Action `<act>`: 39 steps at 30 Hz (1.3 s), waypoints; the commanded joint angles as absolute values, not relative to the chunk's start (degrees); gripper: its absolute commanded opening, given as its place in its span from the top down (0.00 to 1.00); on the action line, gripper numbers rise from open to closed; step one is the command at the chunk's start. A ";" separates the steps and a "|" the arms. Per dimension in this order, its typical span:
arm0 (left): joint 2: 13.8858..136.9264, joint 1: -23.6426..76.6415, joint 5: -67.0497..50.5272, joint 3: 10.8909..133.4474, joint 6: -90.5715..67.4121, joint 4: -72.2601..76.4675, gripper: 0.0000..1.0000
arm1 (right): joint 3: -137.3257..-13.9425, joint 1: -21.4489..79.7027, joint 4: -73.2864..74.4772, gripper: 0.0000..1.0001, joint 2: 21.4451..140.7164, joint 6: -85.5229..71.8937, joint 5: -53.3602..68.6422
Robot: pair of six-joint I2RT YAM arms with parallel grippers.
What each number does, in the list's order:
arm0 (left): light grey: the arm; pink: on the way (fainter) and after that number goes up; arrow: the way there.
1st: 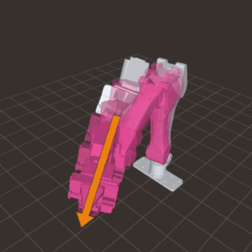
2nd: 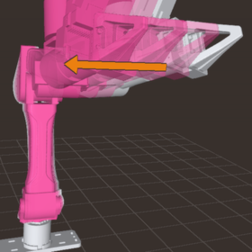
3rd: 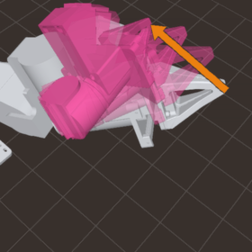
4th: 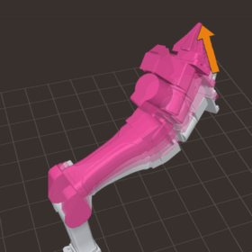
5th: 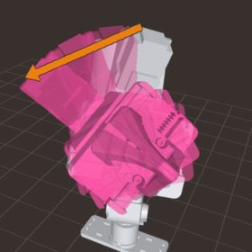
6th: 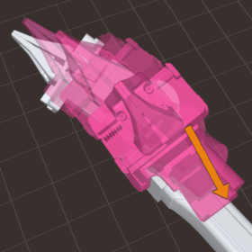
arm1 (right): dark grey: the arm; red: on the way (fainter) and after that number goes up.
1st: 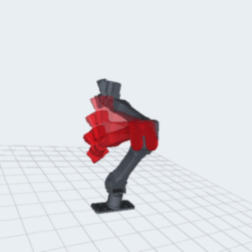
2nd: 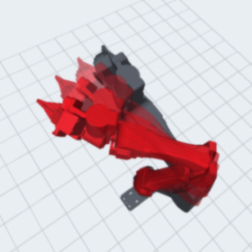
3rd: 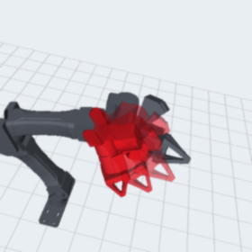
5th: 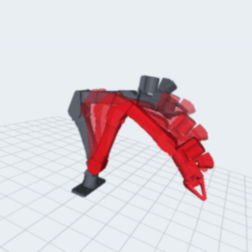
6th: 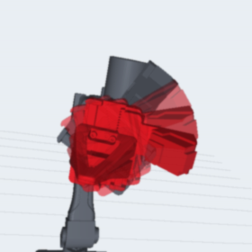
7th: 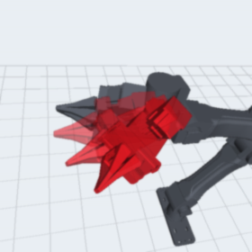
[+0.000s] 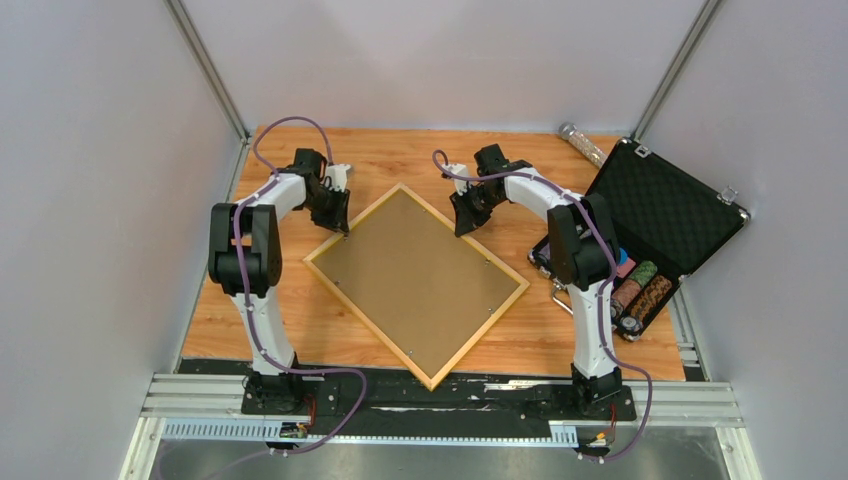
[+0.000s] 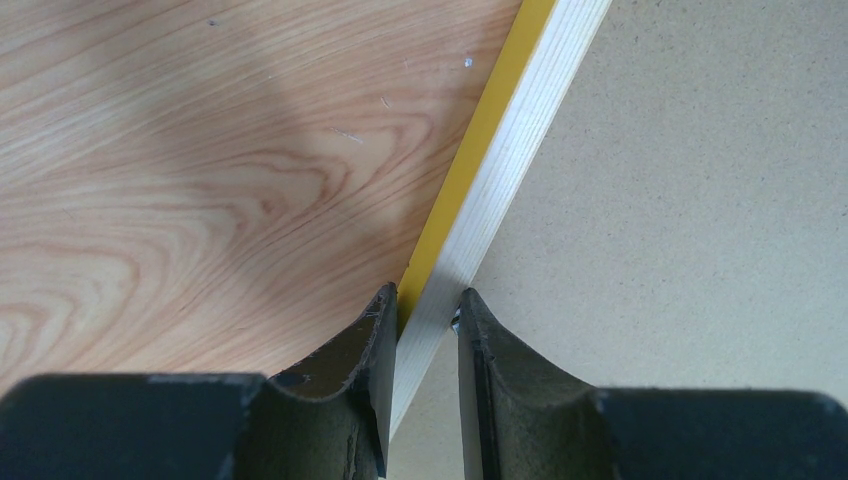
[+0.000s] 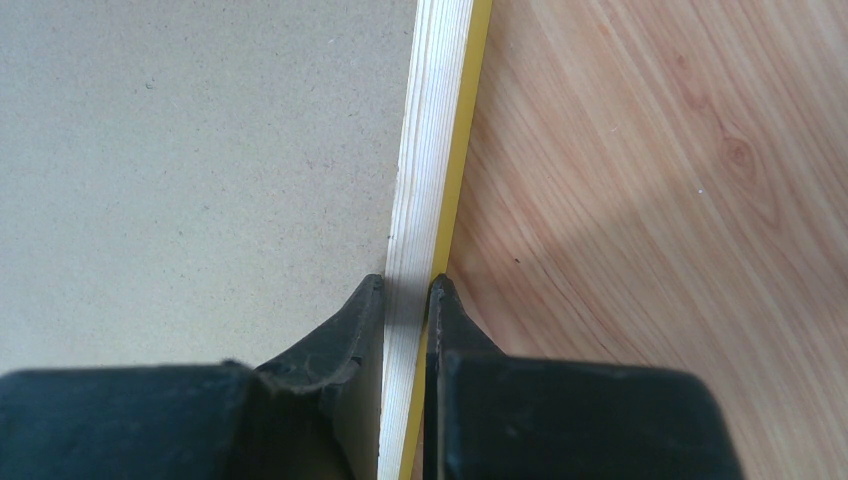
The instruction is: Put the photo into the frame
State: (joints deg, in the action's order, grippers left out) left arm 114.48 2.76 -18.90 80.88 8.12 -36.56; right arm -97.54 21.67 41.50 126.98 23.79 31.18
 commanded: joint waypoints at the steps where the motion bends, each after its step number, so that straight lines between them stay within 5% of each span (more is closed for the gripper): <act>1: 117.20 0.34 -12.56 77.57 9.22 -41.43 1.00 | -94.41 21.70 45.38 0.98 130.25 26.06 27.69; 10: 113.43 0.26 -6.12 76.45 11.95 -38.93 0.99 | -94.40 21.62 45.36 0.99 130.51 26.16 27.69; 16: 111.68 0.26 -5.35 77.10 11.78 -38.77 0.91 | -94.41 21.70 45.39 0.98 130.51 26.14 27.60; 28: 111.50 0.26 -8.45 78.65 8.09 -40.50 0.36 | -94.46 21.67 45.41 0.99 130.49 26.18 27.69; 39: 111.27 0.14 -12.81 79.31 6.40 -42.23 0.30 | -94.31 21.62 45.44 0.99 130.68 26.19 27.76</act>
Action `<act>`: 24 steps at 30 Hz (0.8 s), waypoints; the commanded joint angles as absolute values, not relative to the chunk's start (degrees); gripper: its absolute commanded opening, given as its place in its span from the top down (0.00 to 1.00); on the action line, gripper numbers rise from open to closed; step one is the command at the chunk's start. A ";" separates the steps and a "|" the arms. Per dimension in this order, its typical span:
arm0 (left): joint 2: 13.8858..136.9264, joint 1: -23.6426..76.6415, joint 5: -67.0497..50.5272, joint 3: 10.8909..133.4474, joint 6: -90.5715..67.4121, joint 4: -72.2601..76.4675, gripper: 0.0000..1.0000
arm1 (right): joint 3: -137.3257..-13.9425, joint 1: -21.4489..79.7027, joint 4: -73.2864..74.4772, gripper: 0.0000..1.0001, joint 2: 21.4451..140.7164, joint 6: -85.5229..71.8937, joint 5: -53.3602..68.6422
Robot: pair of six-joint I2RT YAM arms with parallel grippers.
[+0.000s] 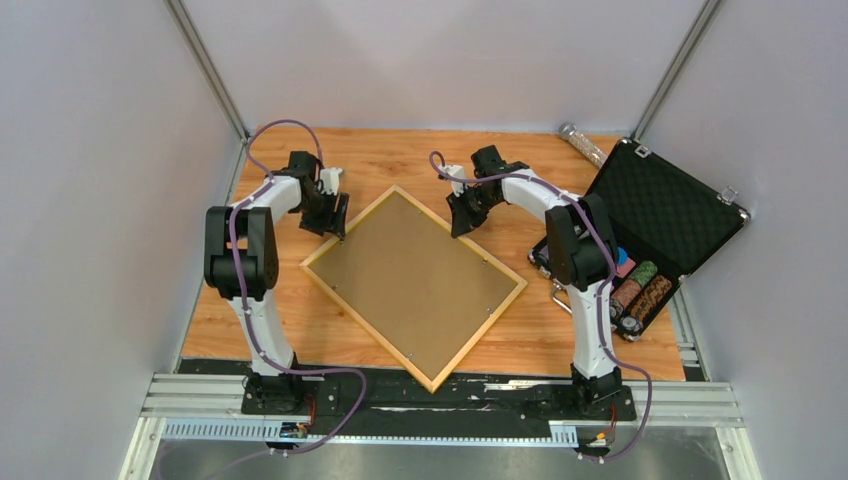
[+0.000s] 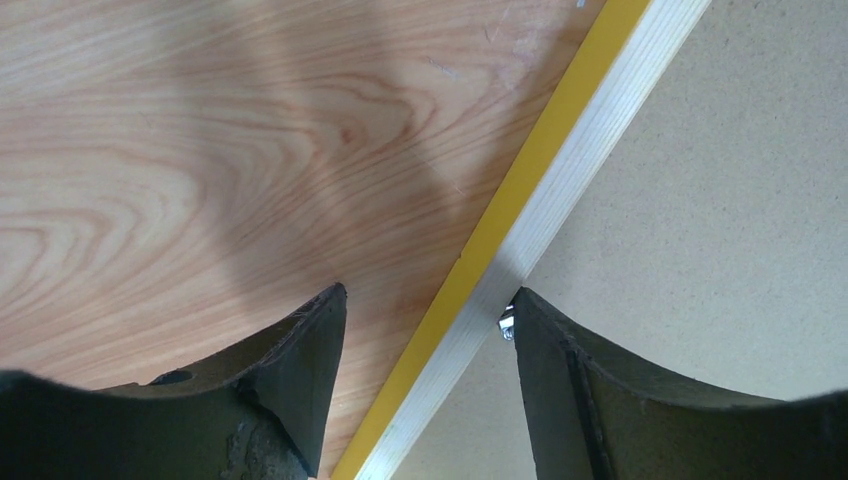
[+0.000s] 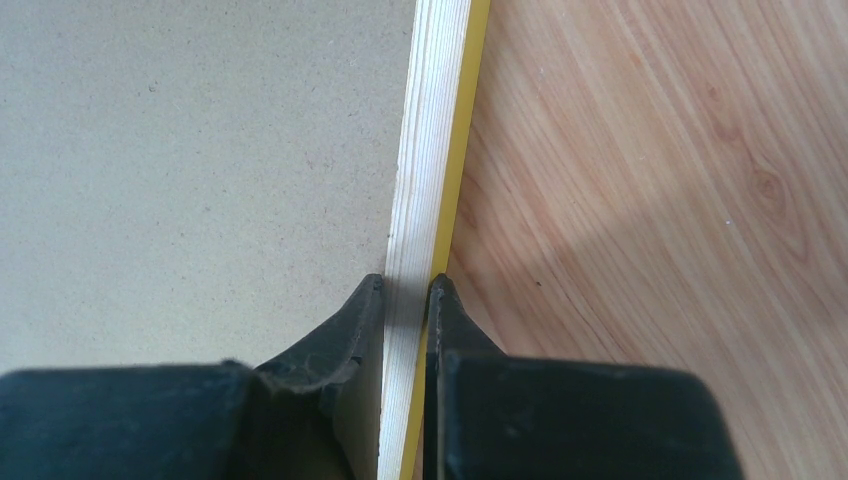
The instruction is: Put the photo into the frame
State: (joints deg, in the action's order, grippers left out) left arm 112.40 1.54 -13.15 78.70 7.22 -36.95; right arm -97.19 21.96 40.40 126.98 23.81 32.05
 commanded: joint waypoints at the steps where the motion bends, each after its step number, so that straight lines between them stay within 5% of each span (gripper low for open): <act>1: 111.44 0.17 -13.35 79.53 6.19 -42.38 0.30 | -94.26 21.62 45.38 0.98 130.63 26.19 27.77; 8: 110.58 -1.25 -16.72 79.40 4.37 -42.01 0.22 | -94.22 21.62 45.37 0.99 130.60 26.26 27.77; 24: 109.30 -4.04 -18.41 79.75 2.93 -41.32 0.24 | -94.24 21.62 45.38 0.99 130.68 26.18 27.86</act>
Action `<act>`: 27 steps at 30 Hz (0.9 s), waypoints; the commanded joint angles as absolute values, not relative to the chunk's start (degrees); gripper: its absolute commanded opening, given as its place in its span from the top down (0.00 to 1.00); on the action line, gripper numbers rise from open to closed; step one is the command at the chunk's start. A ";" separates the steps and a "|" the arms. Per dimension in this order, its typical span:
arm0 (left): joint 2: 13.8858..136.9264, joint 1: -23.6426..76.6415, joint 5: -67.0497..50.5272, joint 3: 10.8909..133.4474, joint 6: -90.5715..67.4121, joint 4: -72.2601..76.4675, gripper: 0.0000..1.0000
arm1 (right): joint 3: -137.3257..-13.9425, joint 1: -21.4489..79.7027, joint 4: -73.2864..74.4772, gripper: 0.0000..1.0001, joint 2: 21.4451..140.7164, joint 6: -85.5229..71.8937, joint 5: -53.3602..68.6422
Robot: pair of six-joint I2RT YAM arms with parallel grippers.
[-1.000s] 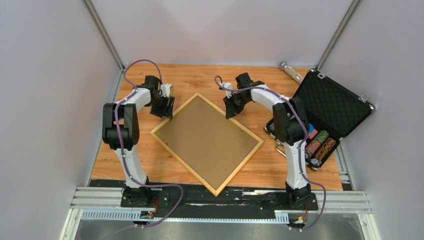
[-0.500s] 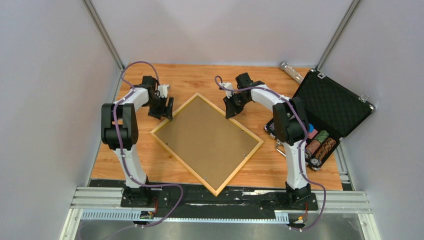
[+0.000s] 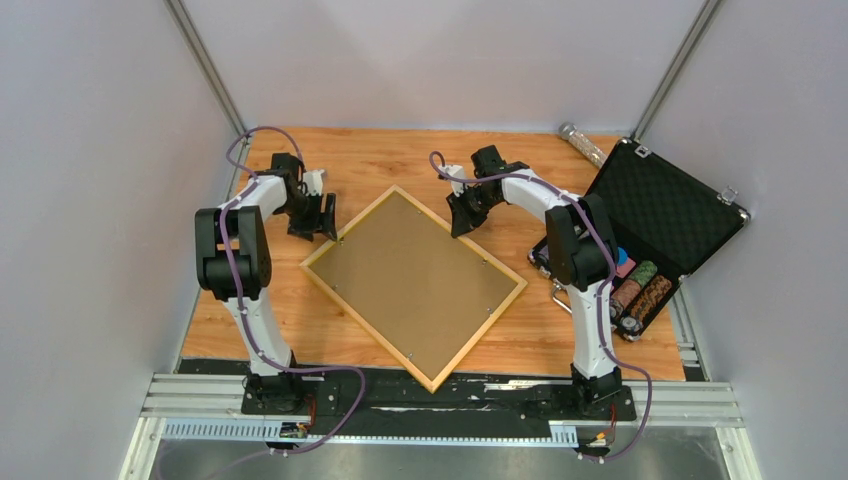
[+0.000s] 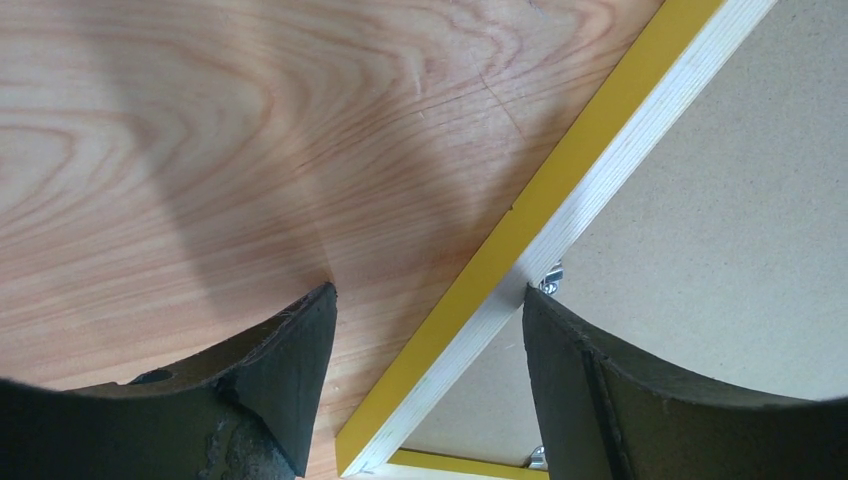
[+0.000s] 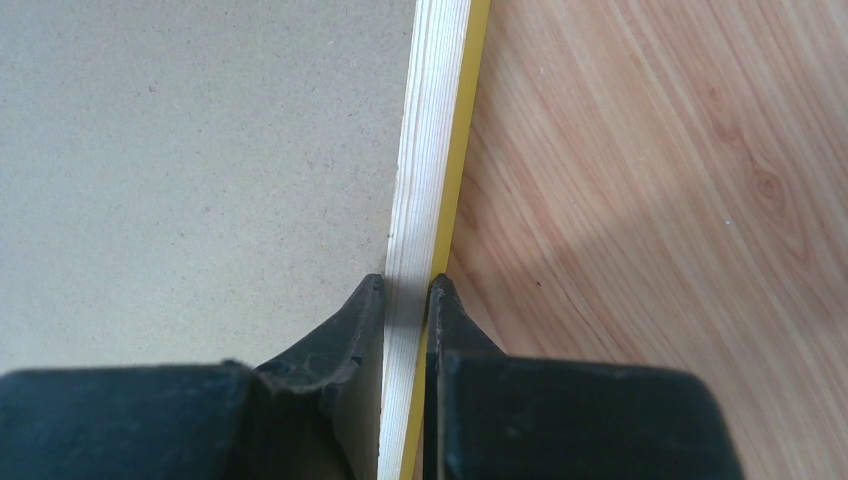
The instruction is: Put the photo into the frame
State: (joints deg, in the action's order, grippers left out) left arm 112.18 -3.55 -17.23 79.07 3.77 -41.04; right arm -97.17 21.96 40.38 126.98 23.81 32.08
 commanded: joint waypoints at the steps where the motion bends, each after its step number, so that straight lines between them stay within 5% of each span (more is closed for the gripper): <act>1: 109.32 -4.04 -18.95 79.74 2.80 -41.27 0.24 | -94.25 21.62 45.41 0.98 130.72 26.16 27.86; 27: 111.24 -0.67 -14.74 78.06 2.39 -36.71 0.27 | -94.28 21.63 45.36 0.98 130.69 26.31 27.69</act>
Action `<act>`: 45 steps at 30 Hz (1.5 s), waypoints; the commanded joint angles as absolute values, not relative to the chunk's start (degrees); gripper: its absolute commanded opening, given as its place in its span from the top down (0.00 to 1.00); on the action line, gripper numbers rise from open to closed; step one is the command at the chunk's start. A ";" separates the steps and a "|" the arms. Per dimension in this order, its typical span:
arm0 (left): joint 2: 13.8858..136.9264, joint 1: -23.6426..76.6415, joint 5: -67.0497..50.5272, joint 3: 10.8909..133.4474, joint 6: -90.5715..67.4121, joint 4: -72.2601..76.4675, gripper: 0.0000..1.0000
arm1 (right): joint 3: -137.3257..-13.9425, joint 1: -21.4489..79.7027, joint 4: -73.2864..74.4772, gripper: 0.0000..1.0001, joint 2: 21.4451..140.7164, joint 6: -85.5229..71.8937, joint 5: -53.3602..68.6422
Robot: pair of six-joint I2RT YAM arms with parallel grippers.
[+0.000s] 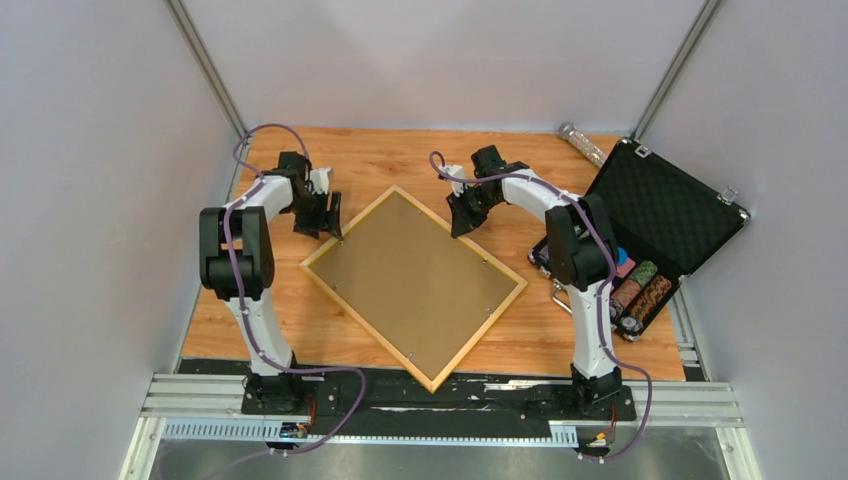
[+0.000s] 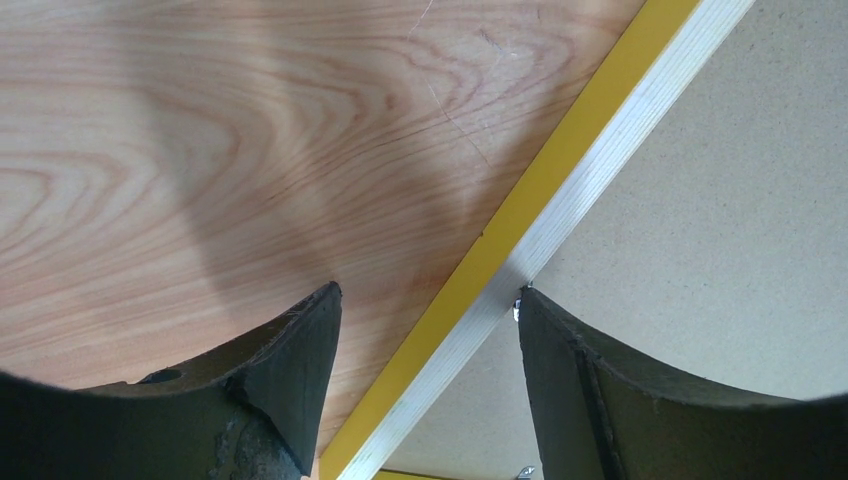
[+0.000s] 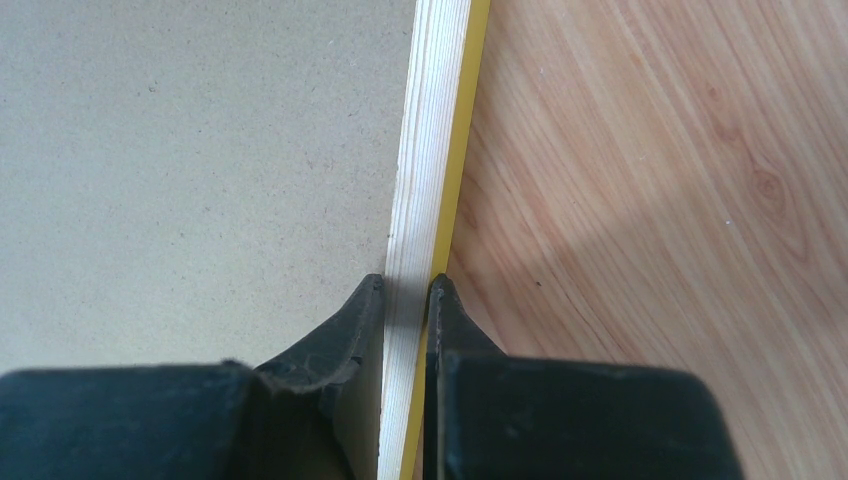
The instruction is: Put the photo into the frame
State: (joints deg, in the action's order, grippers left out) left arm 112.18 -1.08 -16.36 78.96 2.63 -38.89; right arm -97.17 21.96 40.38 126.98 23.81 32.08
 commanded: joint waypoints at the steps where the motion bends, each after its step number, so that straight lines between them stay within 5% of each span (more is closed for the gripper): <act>1: 111.31 -0.67 -14.19 77.63 2.49 -36.23 0.27 | -94.28 21.62 45.43 0.98 130.68 26.33 27.69; 17: 110.55 3.52 -6.76 73.21 5.14 -33.09 0.37 | -94.14 21.55 45.36 0.98 130.77 26.32 27.77; 28: 109.42 3.53 -1.34 70.86 8.17 -30.58 0.66 | -93.92 21.54 45.43 0.99 130.78 26.31 27.77; 41: 109.35 3.58 -0.47 65.93 11.81 -28.83 0.82 | -93.88 21.45 45.35 0.98 131.04 26.35 27.62; 45: 108.71 3.59 -0.18 64.75 13.83 -29.19 0.96 | -93.87 21.45 45.36 0.99 131.12 26.31 27.60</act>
